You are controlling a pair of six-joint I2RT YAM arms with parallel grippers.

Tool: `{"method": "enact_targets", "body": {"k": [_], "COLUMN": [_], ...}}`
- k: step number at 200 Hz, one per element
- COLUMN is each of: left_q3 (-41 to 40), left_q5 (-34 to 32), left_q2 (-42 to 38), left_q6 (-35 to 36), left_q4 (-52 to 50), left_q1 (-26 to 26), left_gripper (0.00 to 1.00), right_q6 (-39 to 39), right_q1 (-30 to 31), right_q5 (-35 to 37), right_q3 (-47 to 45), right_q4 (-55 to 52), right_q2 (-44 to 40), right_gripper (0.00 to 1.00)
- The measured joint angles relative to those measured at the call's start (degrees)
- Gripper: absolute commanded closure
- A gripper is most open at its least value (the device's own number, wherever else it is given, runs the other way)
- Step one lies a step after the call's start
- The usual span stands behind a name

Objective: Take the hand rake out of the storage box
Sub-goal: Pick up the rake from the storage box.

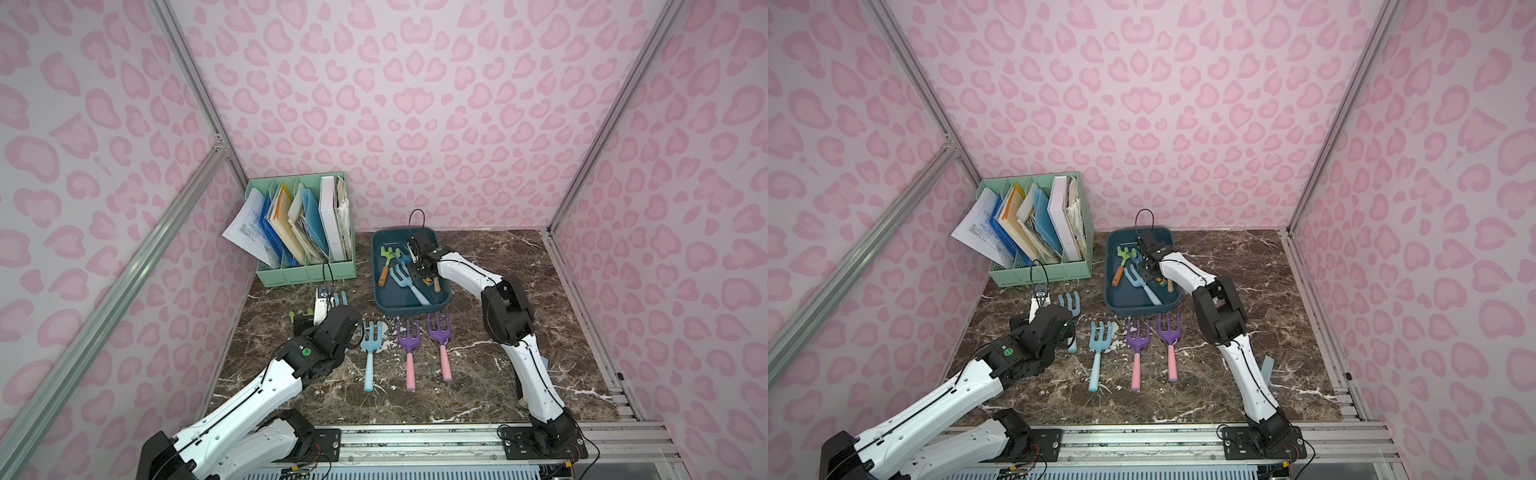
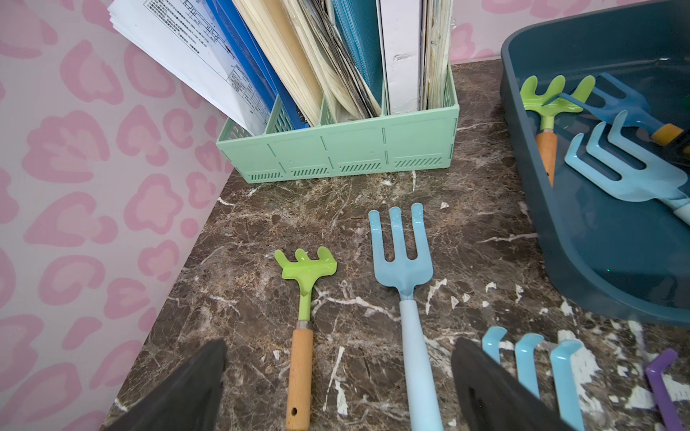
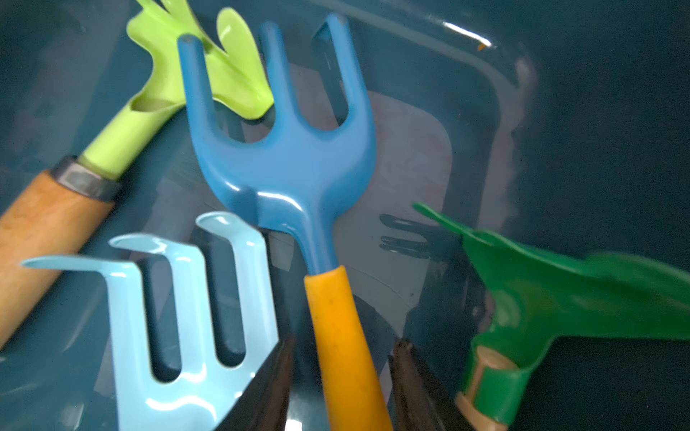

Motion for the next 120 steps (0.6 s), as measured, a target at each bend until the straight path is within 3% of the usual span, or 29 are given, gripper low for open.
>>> {"method": "enact_targets", "body": {"k": [32,50,95,120], "left_q3": [0.02,0.02,0.35,0.39], "left_q5": [-0.17,-0.17,-0.48,-0.94], "left_q2": [0.11,0.33,0.74,0.74], "left_q6": [-0.02,-0.02,-0.26,-0.48], "left_q4": [0.02,0.02,-0.20,-0.22], "left_q1": [0.00,0.00,0.00,0.00], "left_gripper": [0.02,0.02,0.02,0.02], "right_q6": [0.28,1.11,1.86,3.69], "right_q1": [0.00,0.00,0.00,0.24], "right_q5": [0.17,-0.13,-1.84,-2.10], "right_q3": [1.20,2.36,5.03,3.82], "right_q4": [-0.76,-0.76,-1.86,-3.54], "right_q2": [0.92,1.88,3.17,1.38], "right_gripper": [0.55,0.57,0.82,0.89]}}
